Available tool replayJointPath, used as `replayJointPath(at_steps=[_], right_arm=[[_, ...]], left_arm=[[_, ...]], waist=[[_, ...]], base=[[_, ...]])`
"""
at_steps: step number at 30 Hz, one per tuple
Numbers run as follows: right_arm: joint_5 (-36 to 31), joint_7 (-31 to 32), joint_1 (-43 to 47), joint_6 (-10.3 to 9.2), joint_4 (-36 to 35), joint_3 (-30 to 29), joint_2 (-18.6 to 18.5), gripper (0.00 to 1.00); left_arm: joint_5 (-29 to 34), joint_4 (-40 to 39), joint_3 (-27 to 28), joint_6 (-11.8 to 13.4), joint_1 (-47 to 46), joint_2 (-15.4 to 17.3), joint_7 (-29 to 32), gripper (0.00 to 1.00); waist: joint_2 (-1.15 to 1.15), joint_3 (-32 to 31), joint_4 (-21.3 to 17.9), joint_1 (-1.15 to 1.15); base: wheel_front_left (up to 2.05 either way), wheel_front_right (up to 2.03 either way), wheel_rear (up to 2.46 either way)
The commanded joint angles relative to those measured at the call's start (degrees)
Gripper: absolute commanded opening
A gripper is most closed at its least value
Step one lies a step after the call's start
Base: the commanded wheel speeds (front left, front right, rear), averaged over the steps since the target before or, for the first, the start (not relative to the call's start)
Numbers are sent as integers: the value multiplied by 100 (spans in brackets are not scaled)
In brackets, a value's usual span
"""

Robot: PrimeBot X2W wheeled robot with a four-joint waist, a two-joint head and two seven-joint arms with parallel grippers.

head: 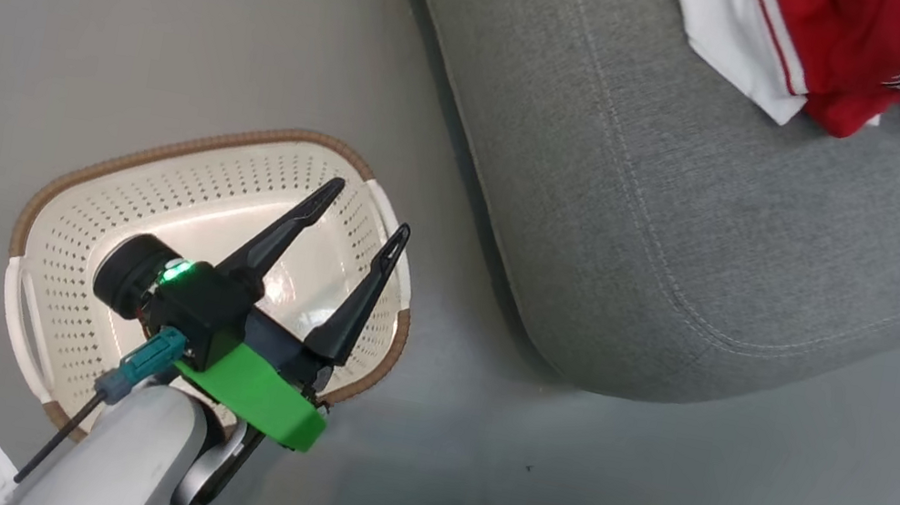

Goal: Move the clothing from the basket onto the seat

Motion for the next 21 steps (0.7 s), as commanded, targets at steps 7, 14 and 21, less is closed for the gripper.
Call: replayJointPath(at_steps=[7,14,21], right_arm=[[-290,-18,-360,-9,1237,-174,242,0],[-283,-18,-395,-9,2367,132,306,0],[-225,-17,-471,-8,3476,508,97,0]], left_arm=[[12,-28,-110,-14,-338,117,0,100],[140,99,-255,-14,-345,242,0,100],[57,127,-178,-14,-391,130,0,100]], waist=[[0,1014,771,-1],[0,1085,800,-1],[0,1068,894,-1]], base=[[0,0,0],[0,0,0],[0,0,0]])
